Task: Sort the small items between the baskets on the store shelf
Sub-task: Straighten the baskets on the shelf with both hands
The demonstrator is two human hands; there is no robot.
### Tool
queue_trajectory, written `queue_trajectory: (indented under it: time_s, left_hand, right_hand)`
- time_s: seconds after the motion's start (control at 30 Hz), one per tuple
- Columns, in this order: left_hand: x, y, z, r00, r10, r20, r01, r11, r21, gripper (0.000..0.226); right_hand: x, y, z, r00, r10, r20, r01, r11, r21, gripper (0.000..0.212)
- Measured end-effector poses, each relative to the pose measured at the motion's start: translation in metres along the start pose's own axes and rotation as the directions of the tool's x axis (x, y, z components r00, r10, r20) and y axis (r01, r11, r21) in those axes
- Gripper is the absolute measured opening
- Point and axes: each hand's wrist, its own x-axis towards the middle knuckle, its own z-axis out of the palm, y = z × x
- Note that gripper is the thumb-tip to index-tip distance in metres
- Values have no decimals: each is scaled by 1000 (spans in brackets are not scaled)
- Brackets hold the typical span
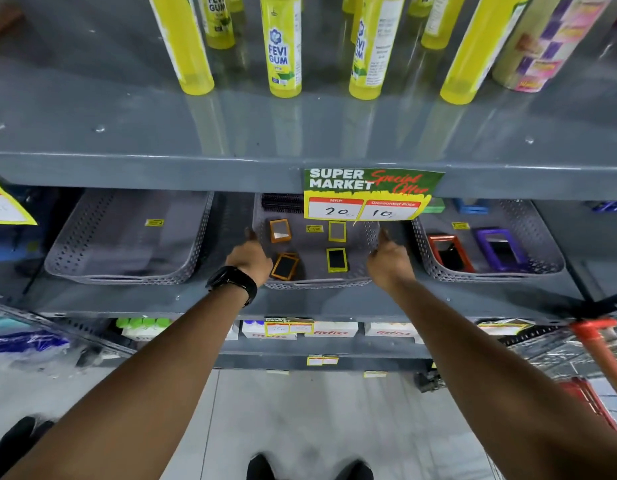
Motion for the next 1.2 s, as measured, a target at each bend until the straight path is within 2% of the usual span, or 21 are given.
queue_trajectory:
  time_s: [0.07,0.17,0.23,0.3,0.4,0.47,0.57,0.7,0.87,0.93,1.03,1.2]
  left_hand:
    - [-4,5,1,1000,-12,24,13,999,-35,72]
    - [-14,20,5,995,61,-75,-68,992,-102,75]
    - [-20,39,10,967,153,-204,-153,988,18,70]
    - [-26,63,16,931,248,-267,-215,965,147,65]
    - [-35,108,31,862,421,-282,-387,906,169,48]
    - [-43,142,45,831,492,-259,-490,868,80,53]
    - [-52,186,69,827,548,-127,-557,830,-41,65]
    - [-62,232,98,857,515,4,-507,847,-161,68]
    - [-66,258,117,934,273,231,-202,935,-292,76]
    - [-67,261,120,944,219,246,-123,927,-354,75]
    - [-67,269,123,944,253,212,-166,919,-357,72]
    - [-70,276,127,947,250,202,-182,935,-303,74]
  right_hand:
    - [-2,4,-5,998,-51,-29,51,999,0,56]
    - [-7,18,-20,986,-128,-108,128,992,-13,47]
    - [-10,32,-36,970,-162,-181,164,986,-8,47]
    - [-11,49,-53,944,-205,-258,212,977,1,47]
    - [-9,79,-82,904,-225,-365,235,972,-16,45]
    - [-5,107,-100,901,-212,-378,216,976,-33,45]
    - [4,156,-124,914,-131,-384,130,991,-29,46]
    - [20,220,-153,928,63,-366,-69,998,-4,49]
    - [34,263,-162,921,344,-182,-333,939,90,65]
    - [34,266,-159,917,367,-157,-350,928,126,61]
    - [33,268,-156,935,320,-155,-288,937,197,56]
    - [38,271,-158,945,277,-174,-261,959,109,61]
